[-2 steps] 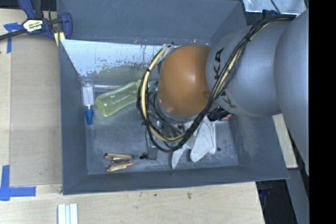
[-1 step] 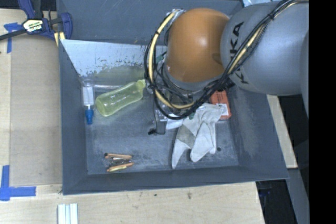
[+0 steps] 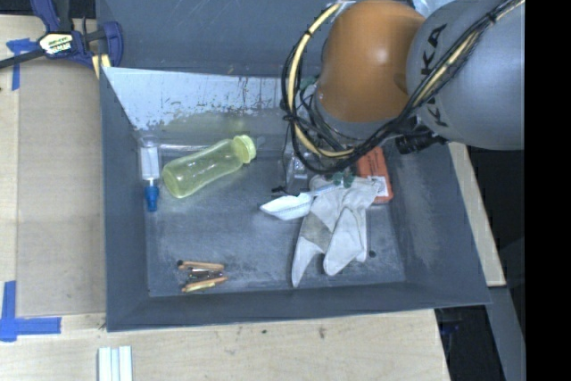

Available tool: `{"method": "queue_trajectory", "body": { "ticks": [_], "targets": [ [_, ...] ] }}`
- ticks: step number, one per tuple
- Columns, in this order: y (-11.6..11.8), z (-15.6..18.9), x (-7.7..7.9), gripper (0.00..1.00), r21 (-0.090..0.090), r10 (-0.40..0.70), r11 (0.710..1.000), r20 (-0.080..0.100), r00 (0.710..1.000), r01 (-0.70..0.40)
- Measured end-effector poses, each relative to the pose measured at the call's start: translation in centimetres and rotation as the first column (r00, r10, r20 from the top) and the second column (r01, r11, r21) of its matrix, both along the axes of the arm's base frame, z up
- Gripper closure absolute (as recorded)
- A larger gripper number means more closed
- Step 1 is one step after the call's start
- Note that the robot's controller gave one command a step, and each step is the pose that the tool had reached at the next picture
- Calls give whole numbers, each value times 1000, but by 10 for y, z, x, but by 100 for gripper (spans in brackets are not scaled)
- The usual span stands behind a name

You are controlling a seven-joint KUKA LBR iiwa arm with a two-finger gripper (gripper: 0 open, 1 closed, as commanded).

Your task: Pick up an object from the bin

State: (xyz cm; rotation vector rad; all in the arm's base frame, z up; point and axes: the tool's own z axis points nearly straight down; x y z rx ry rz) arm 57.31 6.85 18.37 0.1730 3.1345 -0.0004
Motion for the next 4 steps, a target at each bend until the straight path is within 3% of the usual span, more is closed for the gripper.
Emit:
{"method": "queue_trajectory", "body": {
  "ticks": [1,2,3,4],
  "targets": [
    [0,0,0,0,1,0,1000,0,1000,0],
    [0,0,0,0,1,0,1000,0,1000,0],
    [-23,-33,2,0,1,89,996,6,996,-89],
    [-53,-89,11,0,-1,234,972,3,972,-234]
  ]
}}
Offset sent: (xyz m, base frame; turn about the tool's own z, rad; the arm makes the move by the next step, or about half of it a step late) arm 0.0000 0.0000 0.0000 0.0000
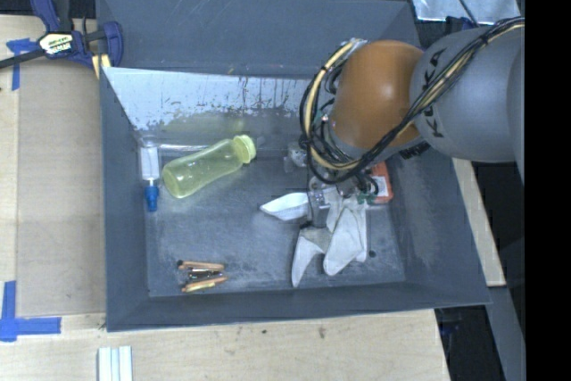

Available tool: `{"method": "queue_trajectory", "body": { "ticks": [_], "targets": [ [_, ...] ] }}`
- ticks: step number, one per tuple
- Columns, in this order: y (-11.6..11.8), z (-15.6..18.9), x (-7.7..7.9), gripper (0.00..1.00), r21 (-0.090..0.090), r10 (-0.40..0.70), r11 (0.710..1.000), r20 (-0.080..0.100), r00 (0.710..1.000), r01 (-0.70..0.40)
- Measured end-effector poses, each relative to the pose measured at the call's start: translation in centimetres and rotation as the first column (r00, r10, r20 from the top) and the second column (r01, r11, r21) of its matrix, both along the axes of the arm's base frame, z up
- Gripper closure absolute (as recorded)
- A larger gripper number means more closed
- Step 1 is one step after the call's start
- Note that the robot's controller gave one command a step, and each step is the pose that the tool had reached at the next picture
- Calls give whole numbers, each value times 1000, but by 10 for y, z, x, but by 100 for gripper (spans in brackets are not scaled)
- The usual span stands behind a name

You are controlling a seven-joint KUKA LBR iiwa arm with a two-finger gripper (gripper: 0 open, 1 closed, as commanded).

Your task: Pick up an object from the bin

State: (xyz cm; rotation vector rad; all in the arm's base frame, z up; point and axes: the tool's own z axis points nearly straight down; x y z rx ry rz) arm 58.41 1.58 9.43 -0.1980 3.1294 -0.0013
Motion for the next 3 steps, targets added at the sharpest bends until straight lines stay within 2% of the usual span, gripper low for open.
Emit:
{"method": "queue_trajectory", "body": {
  "ticks": [1,2,3],
  "targets": [
    [12,-24,3,100,2,-132,991,-3,991,132],
    [12,-24,3,100,2,-132,991,-3,991,132],
    [-11,41,0,100,1,-129,992,-3,992,129]
  ]
}}
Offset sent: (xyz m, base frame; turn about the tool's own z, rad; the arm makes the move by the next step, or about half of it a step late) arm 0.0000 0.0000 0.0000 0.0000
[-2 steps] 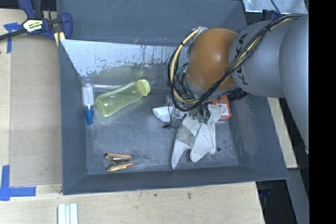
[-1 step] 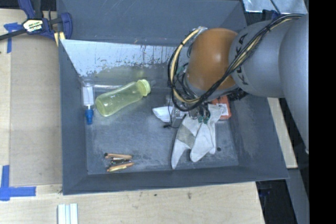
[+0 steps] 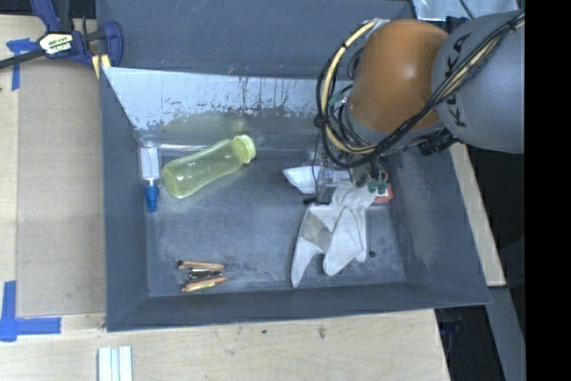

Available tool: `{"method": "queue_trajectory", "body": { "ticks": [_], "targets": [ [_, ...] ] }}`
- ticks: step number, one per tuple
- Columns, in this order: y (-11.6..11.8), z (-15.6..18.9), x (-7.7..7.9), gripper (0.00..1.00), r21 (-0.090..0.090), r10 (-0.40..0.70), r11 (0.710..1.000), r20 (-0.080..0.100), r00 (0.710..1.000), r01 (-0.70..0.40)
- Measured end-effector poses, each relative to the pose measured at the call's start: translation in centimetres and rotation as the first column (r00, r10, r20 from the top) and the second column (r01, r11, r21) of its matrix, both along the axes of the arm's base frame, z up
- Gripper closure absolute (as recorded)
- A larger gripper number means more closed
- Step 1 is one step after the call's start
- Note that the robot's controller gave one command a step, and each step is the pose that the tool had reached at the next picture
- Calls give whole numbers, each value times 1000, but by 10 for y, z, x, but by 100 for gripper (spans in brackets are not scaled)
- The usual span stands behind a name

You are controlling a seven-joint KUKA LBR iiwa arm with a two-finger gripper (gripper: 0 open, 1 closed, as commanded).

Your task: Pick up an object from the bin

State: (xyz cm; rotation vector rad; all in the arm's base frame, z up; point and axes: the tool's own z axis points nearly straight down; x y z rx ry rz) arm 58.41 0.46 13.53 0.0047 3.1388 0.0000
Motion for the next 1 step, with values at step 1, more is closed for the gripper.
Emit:
{"method": "queue_trajectory", "body": {
  "ticks": [1],
  "targets": [
    [0,0,0,100,0,0,1000,0,1000,0]
  ]
}}
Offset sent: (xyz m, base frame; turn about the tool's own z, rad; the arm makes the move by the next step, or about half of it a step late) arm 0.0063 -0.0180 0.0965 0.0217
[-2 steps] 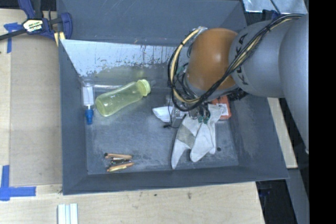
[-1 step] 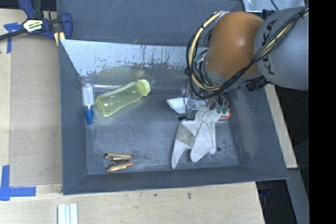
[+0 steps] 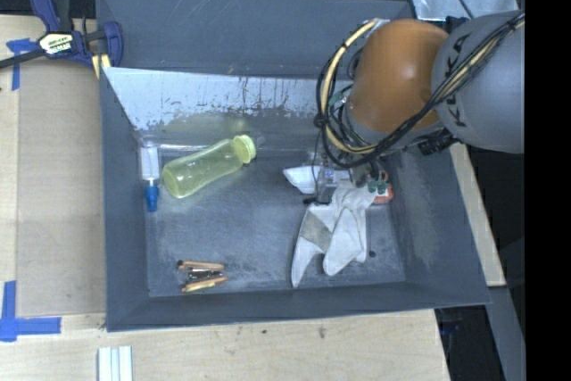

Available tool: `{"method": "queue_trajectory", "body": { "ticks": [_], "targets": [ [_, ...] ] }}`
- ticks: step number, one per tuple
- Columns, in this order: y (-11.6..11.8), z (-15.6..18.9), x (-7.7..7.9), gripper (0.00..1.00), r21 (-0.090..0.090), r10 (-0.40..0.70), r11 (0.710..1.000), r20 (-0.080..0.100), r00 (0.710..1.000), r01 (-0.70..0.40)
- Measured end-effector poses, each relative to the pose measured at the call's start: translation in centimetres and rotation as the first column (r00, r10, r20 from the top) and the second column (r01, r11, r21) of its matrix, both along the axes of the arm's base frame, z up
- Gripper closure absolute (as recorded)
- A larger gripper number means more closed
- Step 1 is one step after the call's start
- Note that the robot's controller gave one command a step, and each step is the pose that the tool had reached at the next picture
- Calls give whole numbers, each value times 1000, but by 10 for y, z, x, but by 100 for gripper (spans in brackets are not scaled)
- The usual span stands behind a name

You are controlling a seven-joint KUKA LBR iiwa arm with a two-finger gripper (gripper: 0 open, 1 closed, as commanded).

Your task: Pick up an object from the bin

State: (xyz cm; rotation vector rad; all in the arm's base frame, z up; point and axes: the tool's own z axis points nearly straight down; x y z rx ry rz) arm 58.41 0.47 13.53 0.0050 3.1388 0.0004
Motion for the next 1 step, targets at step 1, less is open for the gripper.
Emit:
{"method": "queue_trajectory", "body": {
  "ticks": [1],
  "targets": [
    [-19,97,7,100,0,-23,1000,1,1000,23]
  ]
}}
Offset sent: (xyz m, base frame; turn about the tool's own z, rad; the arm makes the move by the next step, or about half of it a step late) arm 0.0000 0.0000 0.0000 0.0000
